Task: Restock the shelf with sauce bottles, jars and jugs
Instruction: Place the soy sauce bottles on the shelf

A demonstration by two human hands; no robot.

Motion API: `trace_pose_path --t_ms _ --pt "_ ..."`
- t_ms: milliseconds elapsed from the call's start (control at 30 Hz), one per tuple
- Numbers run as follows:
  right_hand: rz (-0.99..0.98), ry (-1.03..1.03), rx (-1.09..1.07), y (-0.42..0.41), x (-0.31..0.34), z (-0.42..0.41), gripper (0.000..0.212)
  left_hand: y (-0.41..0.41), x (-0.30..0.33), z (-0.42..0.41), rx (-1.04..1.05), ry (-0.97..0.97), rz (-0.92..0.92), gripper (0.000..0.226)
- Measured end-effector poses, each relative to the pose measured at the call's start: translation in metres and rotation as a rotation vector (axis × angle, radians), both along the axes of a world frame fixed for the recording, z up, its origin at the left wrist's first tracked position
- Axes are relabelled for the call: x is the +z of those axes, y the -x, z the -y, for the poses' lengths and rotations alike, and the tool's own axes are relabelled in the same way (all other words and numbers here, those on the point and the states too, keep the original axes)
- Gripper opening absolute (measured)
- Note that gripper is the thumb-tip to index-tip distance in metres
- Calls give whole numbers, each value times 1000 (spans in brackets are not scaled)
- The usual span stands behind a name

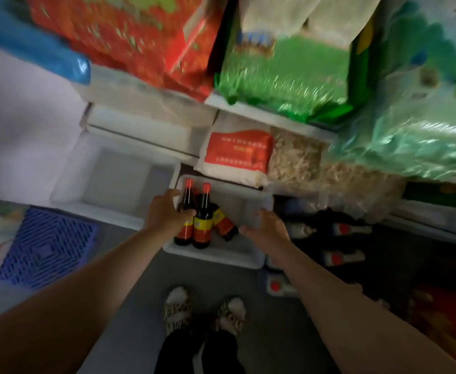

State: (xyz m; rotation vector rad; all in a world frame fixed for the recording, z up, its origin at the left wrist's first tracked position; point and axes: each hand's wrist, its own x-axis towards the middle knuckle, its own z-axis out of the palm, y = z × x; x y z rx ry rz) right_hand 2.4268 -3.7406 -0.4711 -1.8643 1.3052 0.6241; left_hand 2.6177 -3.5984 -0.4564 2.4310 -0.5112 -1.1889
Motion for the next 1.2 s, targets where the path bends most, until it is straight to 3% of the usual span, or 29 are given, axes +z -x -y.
trace_pose_path --t_ms 267,367,433,533,633,767,933,1200 --pt "127 -221 -284 -7 -197 -28 51 -1 -185 19 -59 -20 -42 53" --pt "212 -328 -459 -9 -260 -44 13 -6 -250 27 -34 -4 -73 45" --pt "263 -389 -507 -14 -297 -55 20 -9 -284 33 16 12 -107 48" --pt "333 -467 -605 -23 -341 -68 52 -12 -324 38 28 65 -143 51" --pt "417 -484 -678 -32 -374 -75 64 -9 -349 41 20 103 -159 52" --pt "458 -453 -686 -34 -401 -80 69 0 -368 51 9 160 -167 45" --pt "456 -445 -696 -32 -410 -85 75 9 -376 63 75 164 -171 53" --pt "502 -497 -713 -19 -392 -89 84 19 -356 61 -3 215 -218 43"
